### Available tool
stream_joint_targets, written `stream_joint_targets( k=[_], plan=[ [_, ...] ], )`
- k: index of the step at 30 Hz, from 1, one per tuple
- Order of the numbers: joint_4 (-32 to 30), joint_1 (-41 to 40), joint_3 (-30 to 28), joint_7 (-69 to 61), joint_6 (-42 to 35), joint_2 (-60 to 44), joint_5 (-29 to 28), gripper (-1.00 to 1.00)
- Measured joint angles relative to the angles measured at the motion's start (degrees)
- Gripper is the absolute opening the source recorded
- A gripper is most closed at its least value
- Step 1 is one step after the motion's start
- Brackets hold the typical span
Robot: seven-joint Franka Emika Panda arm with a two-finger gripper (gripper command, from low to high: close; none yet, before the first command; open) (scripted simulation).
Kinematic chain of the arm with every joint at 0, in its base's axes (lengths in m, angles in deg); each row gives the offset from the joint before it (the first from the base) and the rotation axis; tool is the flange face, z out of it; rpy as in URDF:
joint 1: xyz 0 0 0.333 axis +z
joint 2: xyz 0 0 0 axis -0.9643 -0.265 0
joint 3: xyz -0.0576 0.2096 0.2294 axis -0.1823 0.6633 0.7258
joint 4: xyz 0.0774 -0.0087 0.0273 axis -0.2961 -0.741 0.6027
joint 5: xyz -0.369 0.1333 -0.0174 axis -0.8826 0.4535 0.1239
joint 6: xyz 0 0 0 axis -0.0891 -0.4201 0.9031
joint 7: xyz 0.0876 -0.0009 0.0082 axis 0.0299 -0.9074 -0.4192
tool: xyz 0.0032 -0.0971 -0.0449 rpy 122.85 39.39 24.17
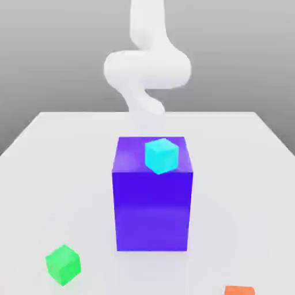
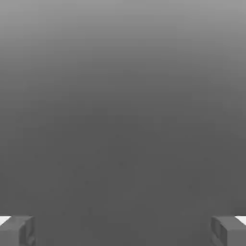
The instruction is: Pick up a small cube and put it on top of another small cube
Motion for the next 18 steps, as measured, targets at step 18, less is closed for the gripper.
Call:
stream_joint_targets(
  k=[18],
  plan=[
    [7.5,-0.1,-17.5,-31.2,5.9,-37.7,10.5,0.0]
  ],
)
